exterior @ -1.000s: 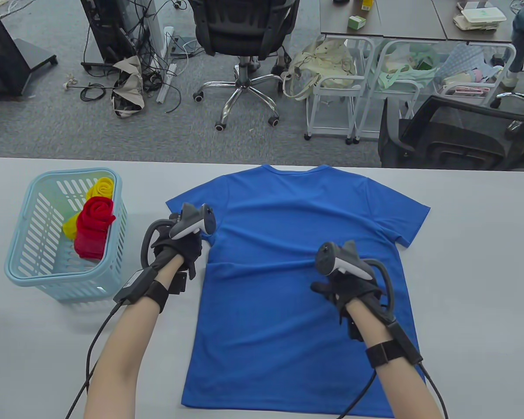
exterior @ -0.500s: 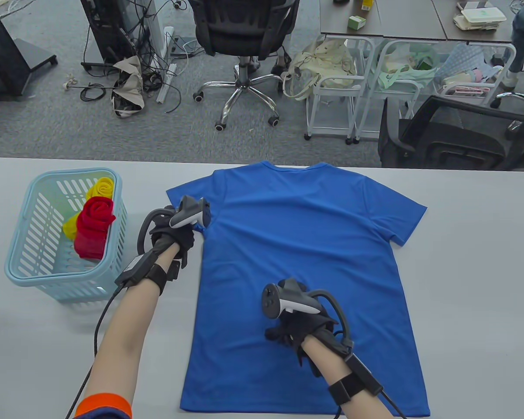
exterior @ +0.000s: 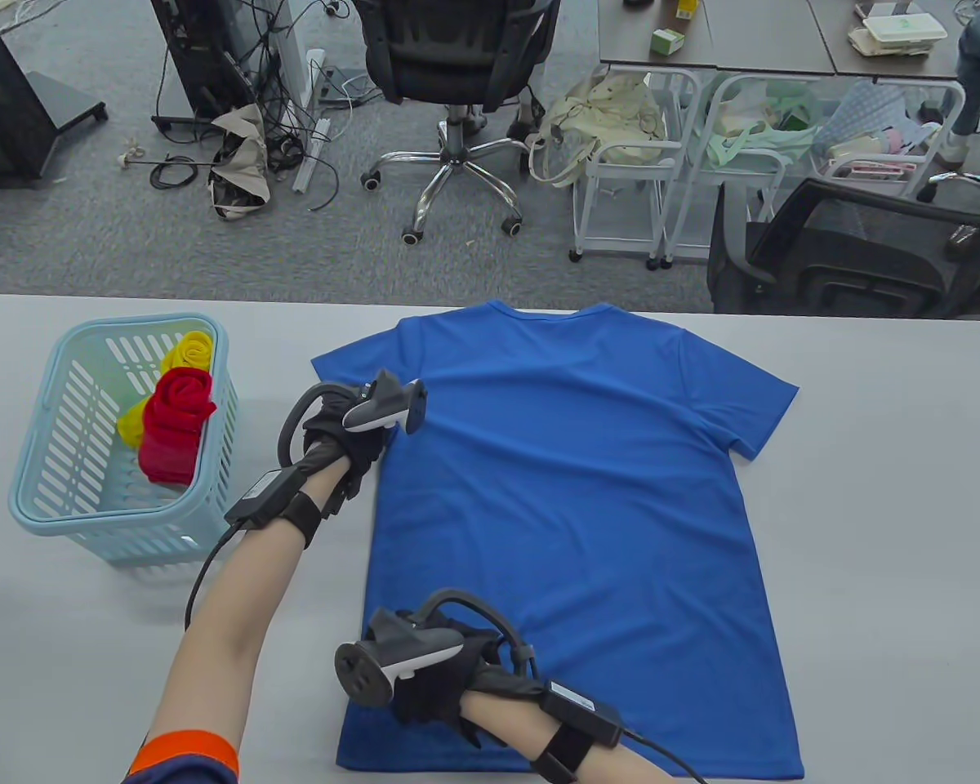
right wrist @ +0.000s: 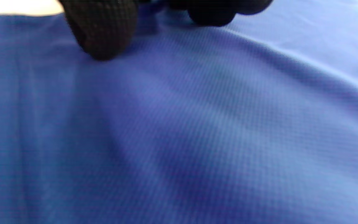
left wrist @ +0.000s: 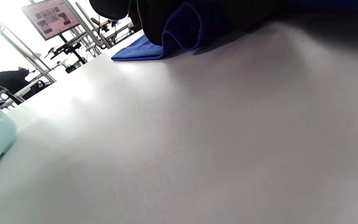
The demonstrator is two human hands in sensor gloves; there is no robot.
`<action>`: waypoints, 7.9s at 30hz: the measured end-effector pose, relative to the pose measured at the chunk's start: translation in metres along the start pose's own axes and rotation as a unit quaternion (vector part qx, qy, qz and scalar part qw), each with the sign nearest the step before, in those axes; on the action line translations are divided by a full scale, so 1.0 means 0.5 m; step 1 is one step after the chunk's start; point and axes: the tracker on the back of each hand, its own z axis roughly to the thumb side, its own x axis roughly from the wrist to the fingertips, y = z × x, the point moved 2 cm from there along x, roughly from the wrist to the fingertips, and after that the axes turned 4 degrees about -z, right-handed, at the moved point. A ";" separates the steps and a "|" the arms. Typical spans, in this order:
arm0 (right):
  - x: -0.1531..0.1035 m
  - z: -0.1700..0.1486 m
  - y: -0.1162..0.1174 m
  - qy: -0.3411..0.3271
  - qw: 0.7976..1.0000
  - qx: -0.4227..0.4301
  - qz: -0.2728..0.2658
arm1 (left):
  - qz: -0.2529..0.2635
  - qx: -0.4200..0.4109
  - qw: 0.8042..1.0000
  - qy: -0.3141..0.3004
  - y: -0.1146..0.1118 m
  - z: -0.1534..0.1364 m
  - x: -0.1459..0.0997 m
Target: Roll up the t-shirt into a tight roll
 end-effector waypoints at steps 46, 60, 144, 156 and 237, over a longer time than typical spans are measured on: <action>-0.442 -0.352 0.040 0.118 0.943 0.291 -0.108 | 0.176 -0.019 0.983 -0.043 0.396 0.323 -0.091; -0.474 -0.473 0.137 0.274 0.890 0.355 -0.087 | 0.082 -0.020 0.989 -0.123 0.231 0.307 -0.129; -0.240 -0.770 0.054 0.638 0.720 0.265 -0.067 | -0.101 -0.101 0.967 -0.213 -0.194 0.177 -0.366; -0.175 -0.625 -0.062 0.429 0.868 0.152 -0.200 | -0.100 -0.097 0.966 -0.216 -0.195 0.175 -0.365; -0.073 -0.520 0.082 0.264 0.944 0.189 0.056 | -0.070 -0.093 0.978 -0.172 -0.181 0.142 -0.342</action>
